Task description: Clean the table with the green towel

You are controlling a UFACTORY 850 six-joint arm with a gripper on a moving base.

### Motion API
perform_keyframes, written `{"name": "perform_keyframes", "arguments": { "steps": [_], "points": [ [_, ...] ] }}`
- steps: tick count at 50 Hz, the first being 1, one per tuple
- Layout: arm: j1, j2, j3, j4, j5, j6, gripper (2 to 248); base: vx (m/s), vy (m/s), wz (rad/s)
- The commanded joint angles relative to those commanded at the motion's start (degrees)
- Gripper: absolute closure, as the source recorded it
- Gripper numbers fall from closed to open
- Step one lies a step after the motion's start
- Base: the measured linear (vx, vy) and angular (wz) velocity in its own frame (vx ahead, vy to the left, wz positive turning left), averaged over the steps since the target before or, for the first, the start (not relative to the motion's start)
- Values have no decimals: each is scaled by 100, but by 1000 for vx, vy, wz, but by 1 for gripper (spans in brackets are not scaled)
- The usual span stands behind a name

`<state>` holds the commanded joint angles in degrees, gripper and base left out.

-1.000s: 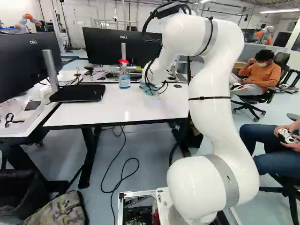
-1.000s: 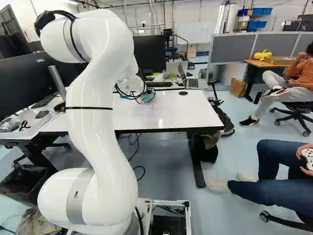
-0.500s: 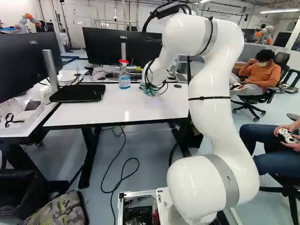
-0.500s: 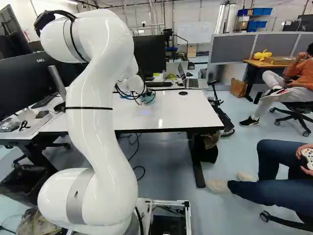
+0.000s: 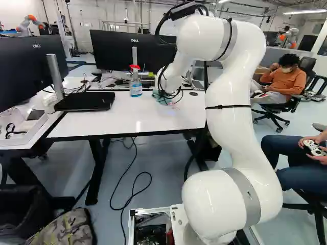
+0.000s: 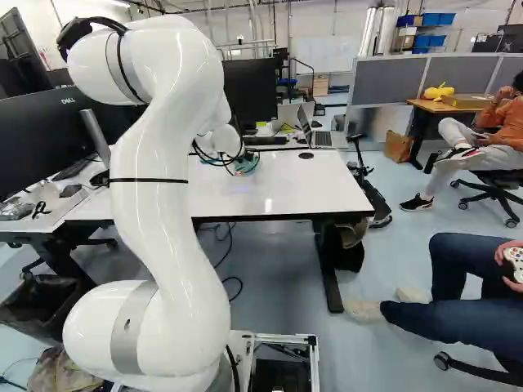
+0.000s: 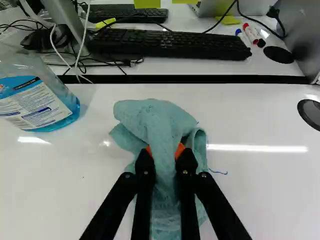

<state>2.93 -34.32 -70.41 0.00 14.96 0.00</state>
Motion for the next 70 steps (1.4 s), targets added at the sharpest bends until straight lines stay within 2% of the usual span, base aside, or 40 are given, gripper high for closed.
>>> {"name": "perform_keyframes", "arguments": {
  "steps": [41,70],
  "points": [
    [-12,-35,-48,0,-56,0,194,0,0,0],
    [-314,-509,-703,0,-56,0,194,0,0,0]
  ]
}}
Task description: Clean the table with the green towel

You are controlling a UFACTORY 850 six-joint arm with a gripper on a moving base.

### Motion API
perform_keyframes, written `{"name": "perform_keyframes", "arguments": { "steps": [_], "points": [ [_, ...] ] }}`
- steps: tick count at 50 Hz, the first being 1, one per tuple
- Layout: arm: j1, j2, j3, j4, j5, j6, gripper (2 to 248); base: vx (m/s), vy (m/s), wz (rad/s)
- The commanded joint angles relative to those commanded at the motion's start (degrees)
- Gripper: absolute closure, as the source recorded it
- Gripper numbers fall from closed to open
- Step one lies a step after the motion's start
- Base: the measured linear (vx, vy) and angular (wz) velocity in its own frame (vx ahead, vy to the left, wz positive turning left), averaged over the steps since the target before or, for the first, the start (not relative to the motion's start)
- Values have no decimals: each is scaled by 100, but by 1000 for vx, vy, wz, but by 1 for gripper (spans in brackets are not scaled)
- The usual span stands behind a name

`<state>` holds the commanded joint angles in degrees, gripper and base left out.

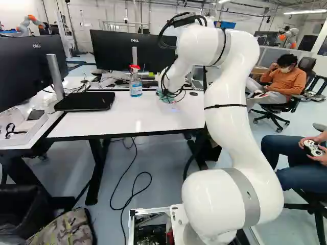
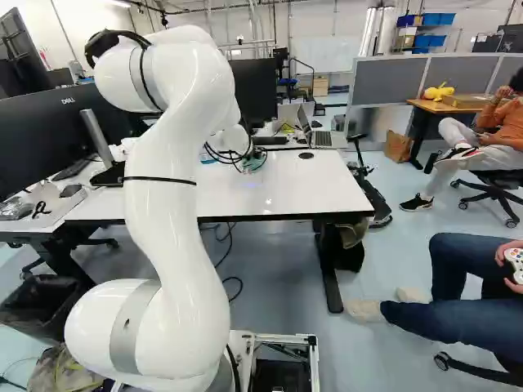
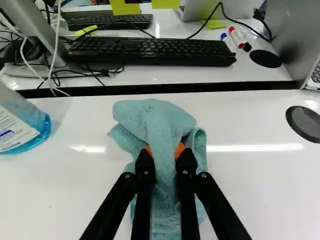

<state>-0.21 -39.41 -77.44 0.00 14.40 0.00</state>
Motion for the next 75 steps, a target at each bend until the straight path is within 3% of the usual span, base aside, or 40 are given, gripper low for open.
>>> {"name": "perform_keyframes", "arguments": {
  "steps": [14,31,58,75],
  "points": [
    [-186,7,11,0,0,0,194,0,0,0],
    [-194,378,526,0,0,0,194,0,0,0],
    [53,893,1224,0,0,0,194,0,0,0],
    [278,779,1072,0,0,0,194,0,0,0]
  ]
}}
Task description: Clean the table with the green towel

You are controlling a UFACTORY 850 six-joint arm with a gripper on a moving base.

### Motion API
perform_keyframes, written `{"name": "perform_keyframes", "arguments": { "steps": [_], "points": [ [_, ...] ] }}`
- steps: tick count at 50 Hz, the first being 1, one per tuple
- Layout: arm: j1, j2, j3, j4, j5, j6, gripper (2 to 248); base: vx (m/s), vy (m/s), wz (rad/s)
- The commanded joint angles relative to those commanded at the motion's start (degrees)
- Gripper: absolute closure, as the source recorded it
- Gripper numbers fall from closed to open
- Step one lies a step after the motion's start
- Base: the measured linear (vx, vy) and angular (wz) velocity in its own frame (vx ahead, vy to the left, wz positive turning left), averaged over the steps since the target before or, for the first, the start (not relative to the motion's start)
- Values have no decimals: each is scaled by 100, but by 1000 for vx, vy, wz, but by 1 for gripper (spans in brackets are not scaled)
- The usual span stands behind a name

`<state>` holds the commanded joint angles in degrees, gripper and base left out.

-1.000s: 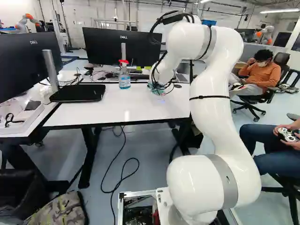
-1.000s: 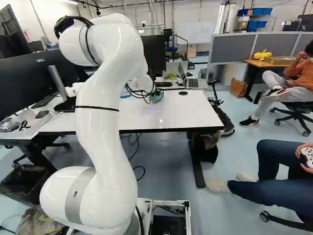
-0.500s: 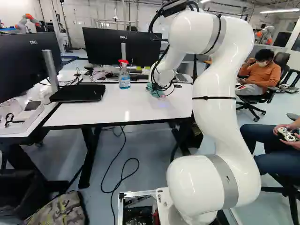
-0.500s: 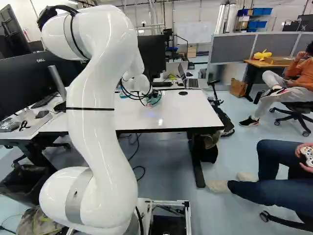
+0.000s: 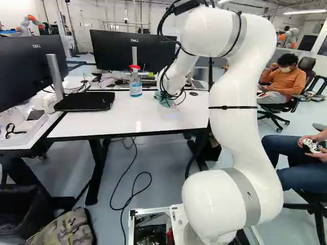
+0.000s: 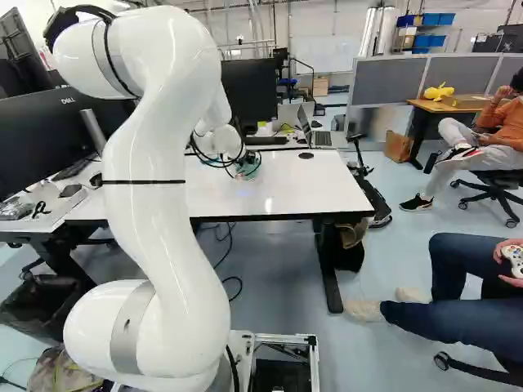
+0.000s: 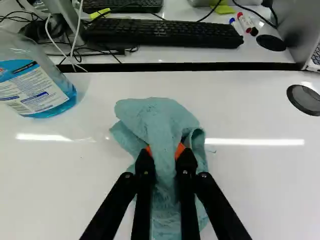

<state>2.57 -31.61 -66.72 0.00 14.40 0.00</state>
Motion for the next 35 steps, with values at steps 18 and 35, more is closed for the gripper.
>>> {"name": "perform_keyframes", "arguments": {
  "steps": [18,35],
  "points": [
    [13,-93,-126,0,0,0,194,0,0,0],
    [47,-269,-366,0,0,0,194,0,0,0]
  ]
}}
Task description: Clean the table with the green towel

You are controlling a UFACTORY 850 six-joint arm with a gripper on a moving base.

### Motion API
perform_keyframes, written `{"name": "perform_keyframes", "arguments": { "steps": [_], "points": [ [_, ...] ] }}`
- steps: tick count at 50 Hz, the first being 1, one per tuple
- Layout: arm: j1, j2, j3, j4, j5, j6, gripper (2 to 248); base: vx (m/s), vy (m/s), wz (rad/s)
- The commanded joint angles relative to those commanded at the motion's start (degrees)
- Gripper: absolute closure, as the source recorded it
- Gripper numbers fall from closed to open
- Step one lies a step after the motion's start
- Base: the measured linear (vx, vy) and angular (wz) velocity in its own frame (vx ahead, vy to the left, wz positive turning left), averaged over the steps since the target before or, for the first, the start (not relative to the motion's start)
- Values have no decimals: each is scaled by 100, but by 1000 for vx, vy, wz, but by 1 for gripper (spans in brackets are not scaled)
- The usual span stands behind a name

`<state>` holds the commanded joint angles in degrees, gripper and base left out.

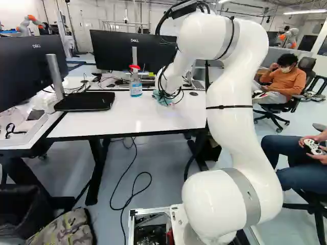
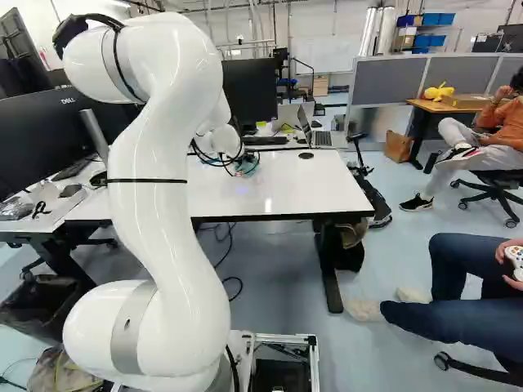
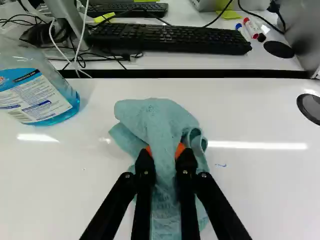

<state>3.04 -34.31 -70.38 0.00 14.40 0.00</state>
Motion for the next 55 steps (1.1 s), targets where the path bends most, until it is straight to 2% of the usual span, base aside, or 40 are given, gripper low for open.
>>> {"name": "perform_keyframes", "arguments": {
  "steps": [14,28,45,55],
  "points": [
    [-70,-277,-381,0,0,0,194,0,0,0],
    [-258,-300,-413,0,0,0,194,0,0,0],
    [-487,-116,-158,0,0,0,194,0,0,0],
    [-511,98,135,0,0,0,194,0,0,0]
  ]
}}
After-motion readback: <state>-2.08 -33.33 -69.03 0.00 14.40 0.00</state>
